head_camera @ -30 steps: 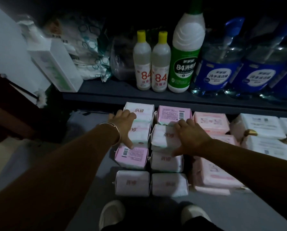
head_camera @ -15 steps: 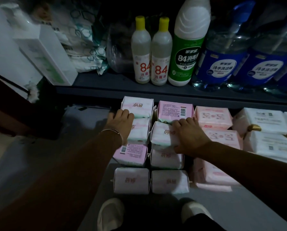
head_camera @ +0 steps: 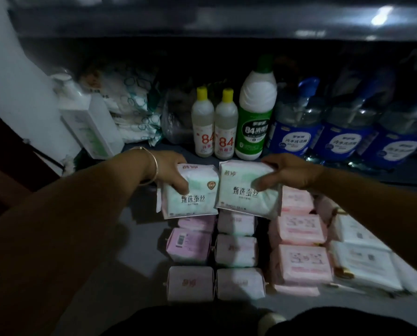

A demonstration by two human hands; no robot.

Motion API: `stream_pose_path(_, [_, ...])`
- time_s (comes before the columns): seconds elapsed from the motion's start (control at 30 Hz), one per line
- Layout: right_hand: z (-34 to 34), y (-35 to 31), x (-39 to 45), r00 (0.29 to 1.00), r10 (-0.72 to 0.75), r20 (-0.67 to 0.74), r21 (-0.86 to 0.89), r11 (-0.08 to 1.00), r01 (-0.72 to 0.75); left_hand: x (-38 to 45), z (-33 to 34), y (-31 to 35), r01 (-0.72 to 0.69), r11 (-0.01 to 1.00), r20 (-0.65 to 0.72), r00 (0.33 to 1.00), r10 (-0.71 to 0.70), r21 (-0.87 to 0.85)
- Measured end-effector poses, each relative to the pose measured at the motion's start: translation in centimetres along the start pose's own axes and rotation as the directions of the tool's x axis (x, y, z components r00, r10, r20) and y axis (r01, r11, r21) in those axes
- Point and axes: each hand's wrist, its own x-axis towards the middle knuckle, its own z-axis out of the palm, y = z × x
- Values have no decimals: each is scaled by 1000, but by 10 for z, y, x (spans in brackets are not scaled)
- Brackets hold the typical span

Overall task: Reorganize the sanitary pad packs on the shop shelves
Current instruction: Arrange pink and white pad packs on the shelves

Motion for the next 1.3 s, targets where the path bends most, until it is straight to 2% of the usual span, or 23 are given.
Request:
stream_pose_path(0.3, [-84,-119,-71,957,-212,-199,-37,977,209,-96,-129,62,-139,990,-198,971,133,-17])
stream_pose_path(0.43, [-111,-159,-95,908,-312,-279,-62,950,307,-127,-173,88,-187,982,-323,931,167,-30])
stream_pose_path(0.6, [-148,-188,-110,846,-415,-335,-117,909,400,-142,-214,116,-219,974,-433,874,219,51])
stream_pose_path(0.8, [-179,-217,-83,786,-479,-391,-171,877,449,-127,-249,121,-247,966,-528,811,249,76])
stream_pose_path(1.0, [-200,-224,-32,771,-454,-447,-188,890,415,-80,-284,115,-251,964,-555,791,257,89])
stream_pose_path(1.2, [-209,-229,5,691,-470,-549,-275,882,381,-31,-305,103,-216,963,-579,769,270,162])
stream_pose_path(1.3, [-206,-235,16,682,-460,-568,-263,887,380,-14,-316,97,-201,955,-590,753,292,216])
